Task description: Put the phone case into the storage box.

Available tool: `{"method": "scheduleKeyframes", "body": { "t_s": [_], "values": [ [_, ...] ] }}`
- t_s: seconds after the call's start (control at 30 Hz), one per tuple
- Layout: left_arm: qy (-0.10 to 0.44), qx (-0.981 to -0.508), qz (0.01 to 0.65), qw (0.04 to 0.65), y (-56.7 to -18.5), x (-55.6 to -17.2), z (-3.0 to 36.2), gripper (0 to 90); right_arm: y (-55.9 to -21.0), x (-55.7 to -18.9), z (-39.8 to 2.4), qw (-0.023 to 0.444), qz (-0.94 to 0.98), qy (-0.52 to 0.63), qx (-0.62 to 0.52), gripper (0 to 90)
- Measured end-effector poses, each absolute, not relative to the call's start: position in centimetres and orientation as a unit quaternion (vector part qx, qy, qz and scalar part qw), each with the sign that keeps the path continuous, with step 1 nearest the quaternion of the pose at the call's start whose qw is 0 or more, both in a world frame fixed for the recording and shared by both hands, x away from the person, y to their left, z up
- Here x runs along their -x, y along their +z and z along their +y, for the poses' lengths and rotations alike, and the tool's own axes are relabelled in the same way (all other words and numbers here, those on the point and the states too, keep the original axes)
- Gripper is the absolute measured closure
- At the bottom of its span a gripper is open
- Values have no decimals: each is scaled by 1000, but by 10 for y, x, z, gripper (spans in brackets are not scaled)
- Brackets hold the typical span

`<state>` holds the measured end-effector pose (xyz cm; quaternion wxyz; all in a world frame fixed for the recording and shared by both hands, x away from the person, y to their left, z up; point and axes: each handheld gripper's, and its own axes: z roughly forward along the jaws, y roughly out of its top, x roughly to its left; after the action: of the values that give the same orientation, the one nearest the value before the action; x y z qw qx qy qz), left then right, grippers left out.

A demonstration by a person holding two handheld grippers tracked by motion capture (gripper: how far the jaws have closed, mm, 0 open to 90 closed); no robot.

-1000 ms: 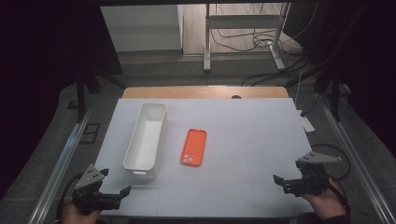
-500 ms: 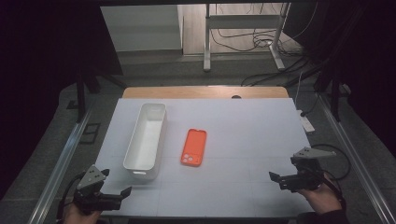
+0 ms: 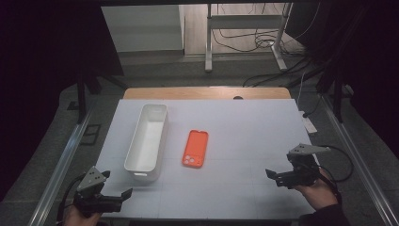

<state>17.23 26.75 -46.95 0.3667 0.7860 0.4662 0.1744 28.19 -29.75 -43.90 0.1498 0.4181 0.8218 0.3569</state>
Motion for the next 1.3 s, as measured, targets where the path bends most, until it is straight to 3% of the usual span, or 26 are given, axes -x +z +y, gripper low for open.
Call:
{"method": "scheduleKeyframes", "body": {
  "t_s": [1.3],
  "values": [
    [178,-785,464,369,-469,-171,268,4,-440,-317,-261,145,840,345,-393,0]
  ]
}}
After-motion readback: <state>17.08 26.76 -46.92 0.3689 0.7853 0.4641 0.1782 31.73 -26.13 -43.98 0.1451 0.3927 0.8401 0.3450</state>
